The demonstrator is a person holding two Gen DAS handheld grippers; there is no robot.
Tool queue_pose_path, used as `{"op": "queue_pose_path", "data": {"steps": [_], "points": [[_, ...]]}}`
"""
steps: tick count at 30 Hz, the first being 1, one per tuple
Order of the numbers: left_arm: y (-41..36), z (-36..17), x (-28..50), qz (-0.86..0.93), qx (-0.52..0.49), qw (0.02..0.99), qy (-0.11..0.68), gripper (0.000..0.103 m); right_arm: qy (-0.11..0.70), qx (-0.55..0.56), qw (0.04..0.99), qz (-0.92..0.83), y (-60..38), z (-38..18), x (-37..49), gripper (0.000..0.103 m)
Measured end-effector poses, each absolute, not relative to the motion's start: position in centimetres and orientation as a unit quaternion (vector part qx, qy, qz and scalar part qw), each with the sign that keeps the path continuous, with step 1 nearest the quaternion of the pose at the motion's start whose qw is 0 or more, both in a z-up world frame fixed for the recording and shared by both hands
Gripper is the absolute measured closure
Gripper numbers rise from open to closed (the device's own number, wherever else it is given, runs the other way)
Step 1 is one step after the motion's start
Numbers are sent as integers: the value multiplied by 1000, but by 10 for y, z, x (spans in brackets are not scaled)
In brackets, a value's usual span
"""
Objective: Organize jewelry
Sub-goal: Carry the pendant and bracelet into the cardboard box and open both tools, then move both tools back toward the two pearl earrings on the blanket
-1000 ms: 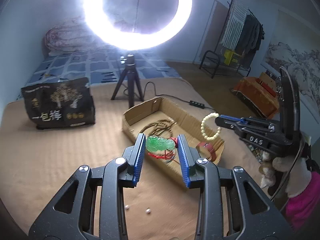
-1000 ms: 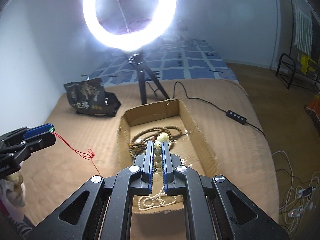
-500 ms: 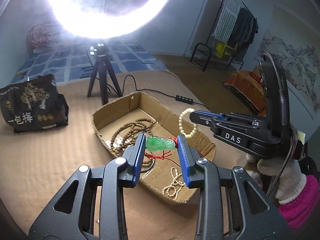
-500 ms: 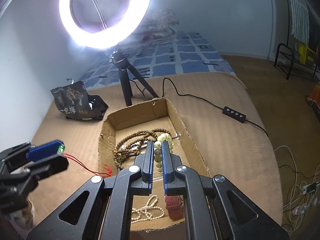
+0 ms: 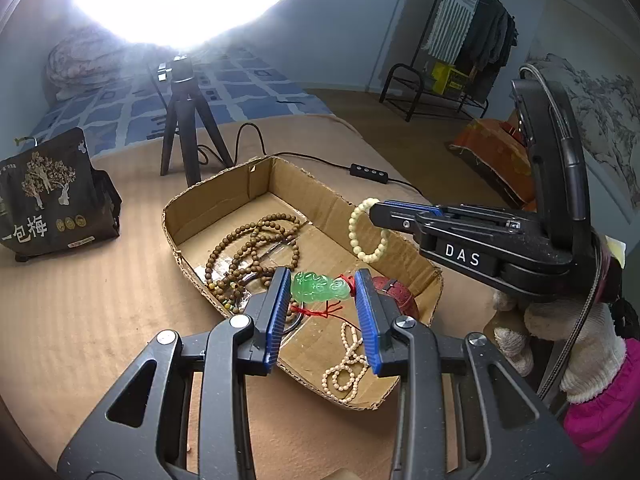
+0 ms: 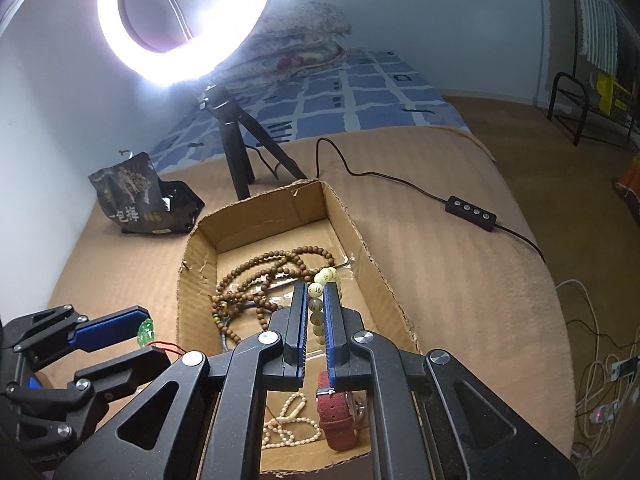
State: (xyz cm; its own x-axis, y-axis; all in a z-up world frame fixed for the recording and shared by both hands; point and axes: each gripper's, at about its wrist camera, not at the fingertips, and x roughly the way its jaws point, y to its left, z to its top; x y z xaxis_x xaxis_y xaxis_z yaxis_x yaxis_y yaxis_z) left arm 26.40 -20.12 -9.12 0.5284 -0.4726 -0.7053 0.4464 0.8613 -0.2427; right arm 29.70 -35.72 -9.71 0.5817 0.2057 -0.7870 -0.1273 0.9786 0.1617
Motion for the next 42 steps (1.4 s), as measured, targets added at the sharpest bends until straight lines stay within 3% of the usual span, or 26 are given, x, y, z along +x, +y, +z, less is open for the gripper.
{"op": "queue_pose_path", "data": {"steps": [3, 5, 7, 28, 31, 42], "points": [[-200, -91, 265, -259, -18, 874, 410, 62, 450, 42, 888, 89, -359, -97, 297, 96], [-199, -91, 265, -258, -20, 874, 411, 55, 448, 41, 889, 83, -360, -96, 296, 83], [-199, -91, 264, -257, -18, 875, 410, 55, 443, 42, 892, 77, -362, -93, 295, 72], [-132, -59, 239, -221, -32, 896, 383, 55, 423, 53, 901, 81, -355, -60, 254, 71], [-112, -56, 233, -210, -33, 900, 380, 55, 423, 46, 900, 94, -344, -57, 241, 61], [-49, -95, 218, -179, -26, 891, 415, 55, 438, -12, 886, 150, -285, -69, 192, 60]]}}
